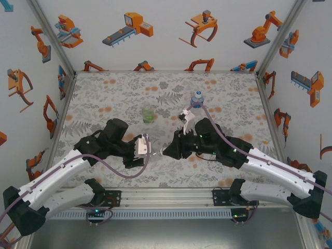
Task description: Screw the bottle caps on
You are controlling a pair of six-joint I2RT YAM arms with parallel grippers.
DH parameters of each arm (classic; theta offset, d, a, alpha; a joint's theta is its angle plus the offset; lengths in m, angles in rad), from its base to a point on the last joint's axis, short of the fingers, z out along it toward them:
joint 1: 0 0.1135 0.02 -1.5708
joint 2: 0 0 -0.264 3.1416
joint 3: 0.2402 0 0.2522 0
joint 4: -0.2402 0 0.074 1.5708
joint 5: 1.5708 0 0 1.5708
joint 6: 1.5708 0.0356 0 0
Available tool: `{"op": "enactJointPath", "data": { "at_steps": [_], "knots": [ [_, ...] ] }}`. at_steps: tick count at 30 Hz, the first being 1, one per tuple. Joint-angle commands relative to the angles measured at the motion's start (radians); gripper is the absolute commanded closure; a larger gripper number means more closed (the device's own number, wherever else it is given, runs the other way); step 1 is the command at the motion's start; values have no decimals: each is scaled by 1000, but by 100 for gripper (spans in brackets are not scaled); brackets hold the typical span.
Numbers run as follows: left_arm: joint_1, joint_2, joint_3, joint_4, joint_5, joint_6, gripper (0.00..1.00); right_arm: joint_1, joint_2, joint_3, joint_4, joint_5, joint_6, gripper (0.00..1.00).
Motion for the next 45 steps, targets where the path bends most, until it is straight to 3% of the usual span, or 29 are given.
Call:
{"op": "enactJointPath", "data": {
  "at_steps": [1,3,6,12,18,21,29,45],
  "knots": [
    [-9,-21,36,55,87,11,100,-2,-14,-61,32,103,494,100],
    [-9,-25,34,58,93,11,100,-2,-20,-96,53,112,650,100],
    [-9,-26,33,62,102,17,100,-2,-17,-125,132,105,702,98],
    [-9,-32,31,62,114,21,100,-1,-20,-99,67,151,619,87],
    [-9,-27,32,61,108,9,100,-1,1,28,-123,191,468,76],
    [-9,-17,39,64,94,-11,100,-1,2,22,-94,164,463,75],
    [-9,-9,37,65,90,-7,100,-1,3,20,-78,172,459,59],
    [-9,-8,34,66,88,0,100,-5,-6,34,-79,236,397,47]
  ]
}}
